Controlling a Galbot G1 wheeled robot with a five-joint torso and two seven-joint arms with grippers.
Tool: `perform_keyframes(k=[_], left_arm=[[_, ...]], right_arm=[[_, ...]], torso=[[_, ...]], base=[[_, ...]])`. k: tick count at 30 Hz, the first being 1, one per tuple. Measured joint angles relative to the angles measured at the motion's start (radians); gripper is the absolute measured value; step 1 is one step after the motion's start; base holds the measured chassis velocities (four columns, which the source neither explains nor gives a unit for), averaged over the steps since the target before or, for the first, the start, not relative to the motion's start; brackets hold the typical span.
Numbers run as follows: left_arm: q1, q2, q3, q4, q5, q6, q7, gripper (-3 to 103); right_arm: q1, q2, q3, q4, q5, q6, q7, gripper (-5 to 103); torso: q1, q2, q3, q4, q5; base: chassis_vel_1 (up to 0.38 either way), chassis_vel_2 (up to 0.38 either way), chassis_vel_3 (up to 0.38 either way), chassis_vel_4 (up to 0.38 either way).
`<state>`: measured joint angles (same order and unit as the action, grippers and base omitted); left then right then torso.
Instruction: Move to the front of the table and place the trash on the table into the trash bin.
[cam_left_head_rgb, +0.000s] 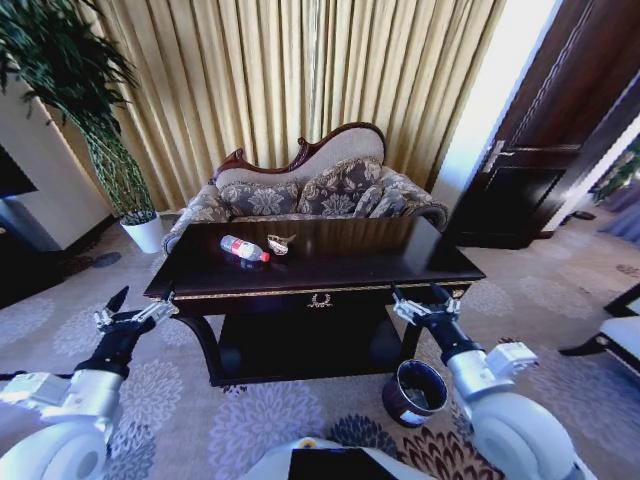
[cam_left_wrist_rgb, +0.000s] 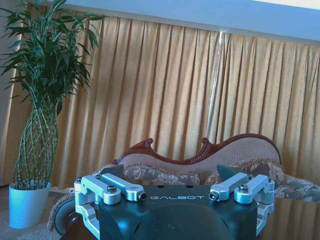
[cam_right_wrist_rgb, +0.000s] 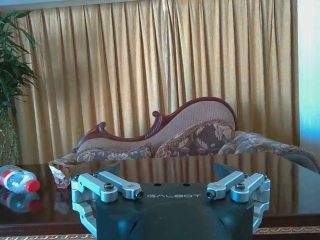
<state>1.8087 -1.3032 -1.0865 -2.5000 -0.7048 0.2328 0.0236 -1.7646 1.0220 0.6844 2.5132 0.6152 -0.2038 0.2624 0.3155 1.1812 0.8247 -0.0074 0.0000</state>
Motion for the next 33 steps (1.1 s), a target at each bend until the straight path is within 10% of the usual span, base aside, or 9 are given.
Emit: perform_keyframes(k=[33], left_arm=[[0.001,0.008,0.001,0.0,-0.001,-0.006,0.001,100]], right_arm=[[-0.018,-0.054,0.01,-0.012,0.003,0.007,0.006,100]], torso=[[0.001,-0.001,0.0,0.0,-0.0002]], base=[[-0.12,0.122,0.12,-0.127]])
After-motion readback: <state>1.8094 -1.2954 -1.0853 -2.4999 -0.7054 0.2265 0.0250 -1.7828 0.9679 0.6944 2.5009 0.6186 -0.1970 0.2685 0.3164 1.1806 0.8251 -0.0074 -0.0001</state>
